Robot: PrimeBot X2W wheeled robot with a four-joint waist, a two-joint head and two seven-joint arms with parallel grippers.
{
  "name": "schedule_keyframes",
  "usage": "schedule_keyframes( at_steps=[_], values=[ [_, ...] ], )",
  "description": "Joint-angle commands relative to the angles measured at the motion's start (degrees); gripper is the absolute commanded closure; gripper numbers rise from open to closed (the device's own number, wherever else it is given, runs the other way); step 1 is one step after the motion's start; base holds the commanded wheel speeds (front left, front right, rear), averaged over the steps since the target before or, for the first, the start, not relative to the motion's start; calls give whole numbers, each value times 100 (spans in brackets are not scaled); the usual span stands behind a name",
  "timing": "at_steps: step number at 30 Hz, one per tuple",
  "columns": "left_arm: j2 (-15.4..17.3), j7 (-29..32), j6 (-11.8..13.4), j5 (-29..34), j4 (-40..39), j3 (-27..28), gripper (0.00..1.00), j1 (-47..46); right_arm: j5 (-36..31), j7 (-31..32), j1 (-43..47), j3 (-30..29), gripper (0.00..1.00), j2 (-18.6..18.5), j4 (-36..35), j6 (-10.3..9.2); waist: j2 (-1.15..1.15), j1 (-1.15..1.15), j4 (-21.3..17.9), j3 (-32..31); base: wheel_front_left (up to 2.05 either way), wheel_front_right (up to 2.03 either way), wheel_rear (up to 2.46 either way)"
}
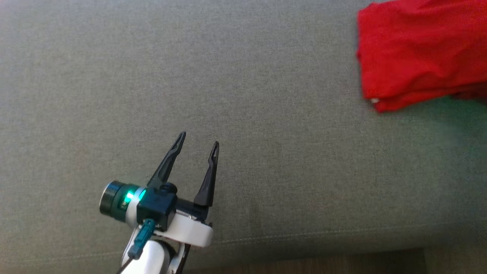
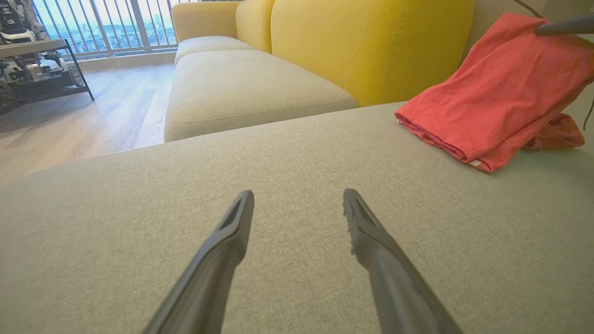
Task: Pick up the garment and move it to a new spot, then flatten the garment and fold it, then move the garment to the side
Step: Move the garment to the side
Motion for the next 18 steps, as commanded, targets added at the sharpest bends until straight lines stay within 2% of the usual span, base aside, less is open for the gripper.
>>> schedule_keyframes(
  at_steps=[1,4,8,9,10,11,15,18],
  values=[
    [37,-70,-9,59,-180,122,0,-150,-74,31,-183,-14,100,-195,-241,-2,0,-1,-18,50,0,0,0],
    [34,-70,-13,58,-174,84,0,-203,-380,113,-241,-238,100,-313,-235,-2,0,-1,3,107,0,0,0],
    [48,-70,-15,50,-163,53,0,-235,-853,166,-233,-567,100,-288,-286,-2,0,-1,45,148,0,0,0],
    [54,-70,-15,46,-160,49,0,-242,-968,145,-217,-604,73,-272,-307,-2,0,-1,57,156,0,0,0],
    [58,-70,-16,41,-155,46,0,-250,-1097,98,-198,-663,18,-248,-324,-2,0,-1,70,155,0,0,0],
    [62,-70,-17,36,-145,43,0,-257,-1266,16,-171,-723,0,-229,-348,-2,0,-1,88,143,0,0,0],
    [71,-70,18,13,-96,59,0,-251,-2026,-466,21,-850,0,-79,-507,-2,0,-1,145,-3,0,0,0],
    [60,-70,87,-48,-73,121,0,-184,-2437,-880,271,-770,0,200,-709,-2,0,-1,168,-215,0,0,0]
  ],
)
